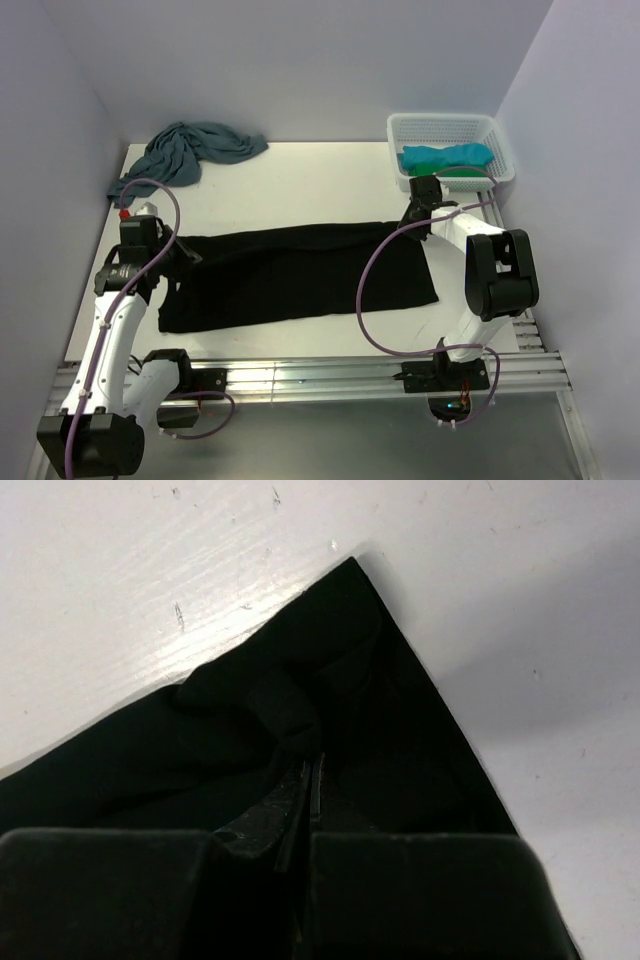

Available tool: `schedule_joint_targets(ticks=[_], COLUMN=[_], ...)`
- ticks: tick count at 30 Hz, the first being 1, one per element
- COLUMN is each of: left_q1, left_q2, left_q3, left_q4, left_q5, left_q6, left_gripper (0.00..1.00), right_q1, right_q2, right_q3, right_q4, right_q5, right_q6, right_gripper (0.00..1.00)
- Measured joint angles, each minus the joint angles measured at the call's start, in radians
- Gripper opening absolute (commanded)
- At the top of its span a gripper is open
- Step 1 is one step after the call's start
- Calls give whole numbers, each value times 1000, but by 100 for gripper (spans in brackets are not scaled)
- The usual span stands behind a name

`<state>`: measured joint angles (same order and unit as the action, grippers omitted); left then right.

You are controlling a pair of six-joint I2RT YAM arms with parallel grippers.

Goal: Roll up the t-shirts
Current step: Fold the tshirt

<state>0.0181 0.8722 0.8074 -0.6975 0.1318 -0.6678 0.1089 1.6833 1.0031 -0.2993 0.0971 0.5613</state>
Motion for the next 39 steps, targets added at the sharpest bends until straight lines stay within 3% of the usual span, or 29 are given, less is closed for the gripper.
schedule_joint_targets(ticks=[5, 7, 10, 11, 12, 14, 15, 16, 20, 25, 39], left_q1=[-2, -2, -2, -2, -2, -3, -3, -4, -5, -5, -2], left_q2=[-3, -9, -18, -20, -21, -26, -30, -34, -46, -3, 214], left_q3=[0, 0, -2, -2, -2, -2, -2, -2, -2, 9, 125], left_q4=[-44, -53, -66, -74, -78, -87, -91, -94, -98, -98, -17], left_q5=[-6, -6, -5, -6, -6, -6, -6, -6, -6, -5, -8], left_q6=[-19, -27, -36, -37, -37, -37, -37, -38, -43, -39, 5], left_gripper=[10, 18, 21, 22, 22, 24, 24, 26, 27, 27, 29], right_q1=[0, 0, 0, 0, 0, 0, 0, 0, 0, -4, -89], right_q2=[0, 0, 2, 3, 3, 3, 1, -3, -60, -108, 26], right_q3=[-2, -3, -3, -3, -3, -9, -16, -30, -86, -59, 96], right_q4=[-9, -12, -31, -38, -43, -48, -48, -44, -38, -55, -77], right_q5=[0, -1, -4, -7, -10, -11, -12, -14, -29, -26, -19], right_q6=[8, 14, 20, 21, 23, 29, 31, 35, 21, 19, 17], right_gripper=[0, 4, 9, 16, 31, 51, 89, 97, 99, 93, 70])
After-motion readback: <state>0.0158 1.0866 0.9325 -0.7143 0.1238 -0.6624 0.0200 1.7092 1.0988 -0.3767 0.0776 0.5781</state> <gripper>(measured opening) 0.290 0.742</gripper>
